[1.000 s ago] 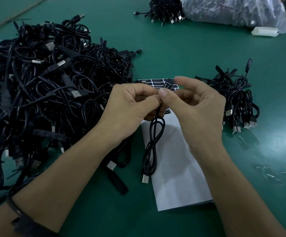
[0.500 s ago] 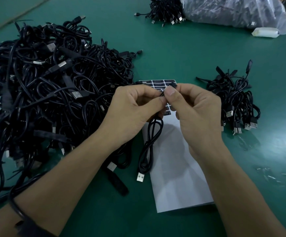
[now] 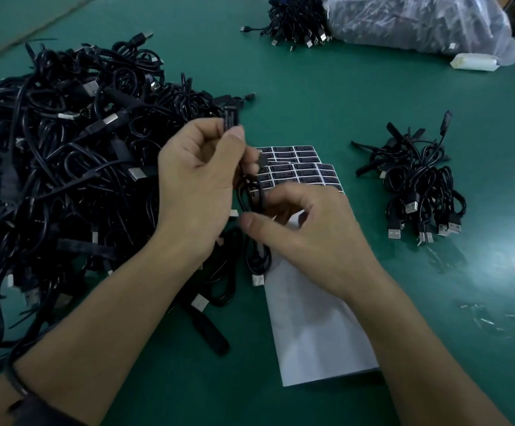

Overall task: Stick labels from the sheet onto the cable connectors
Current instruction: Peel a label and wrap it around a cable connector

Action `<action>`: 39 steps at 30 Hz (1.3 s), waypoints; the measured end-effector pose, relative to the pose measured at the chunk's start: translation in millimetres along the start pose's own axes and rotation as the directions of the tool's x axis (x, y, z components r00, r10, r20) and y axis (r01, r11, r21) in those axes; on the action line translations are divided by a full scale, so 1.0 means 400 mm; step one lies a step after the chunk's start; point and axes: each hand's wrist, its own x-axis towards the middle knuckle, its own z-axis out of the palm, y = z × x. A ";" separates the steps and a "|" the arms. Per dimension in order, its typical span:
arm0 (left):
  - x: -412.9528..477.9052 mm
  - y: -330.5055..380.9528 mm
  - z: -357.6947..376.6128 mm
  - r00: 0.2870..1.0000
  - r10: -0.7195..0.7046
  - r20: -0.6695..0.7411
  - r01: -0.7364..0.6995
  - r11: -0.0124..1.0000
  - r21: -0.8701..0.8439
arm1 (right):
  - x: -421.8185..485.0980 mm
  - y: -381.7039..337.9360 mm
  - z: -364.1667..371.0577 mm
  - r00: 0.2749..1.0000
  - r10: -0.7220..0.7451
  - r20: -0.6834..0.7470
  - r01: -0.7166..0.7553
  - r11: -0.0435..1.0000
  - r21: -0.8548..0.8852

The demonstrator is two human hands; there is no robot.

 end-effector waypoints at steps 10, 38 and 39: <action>0.009 0.013 -0.005 0.987 -0.089 -0.136 0.070 0.987 -0.143 | 0.008 0.000 -0.062 0.996 0.021 -0.086 0.000 0.972 0.237; -0.040 -0.026 0.006 0.889 -0.041 0.455 -0.385 0.470 0.794 | 0.040 -0.016 -0.043 0.933 -0.128 -0.337 0.018 0.950 -0.312; -0.039 -0.024 0.006 0.880 -0.057 0.472 -0.399 0.450 0.799 | 0.053 -0.032 -0.039 0.953 -0.112 -0.280 0.024 0.954 -0.300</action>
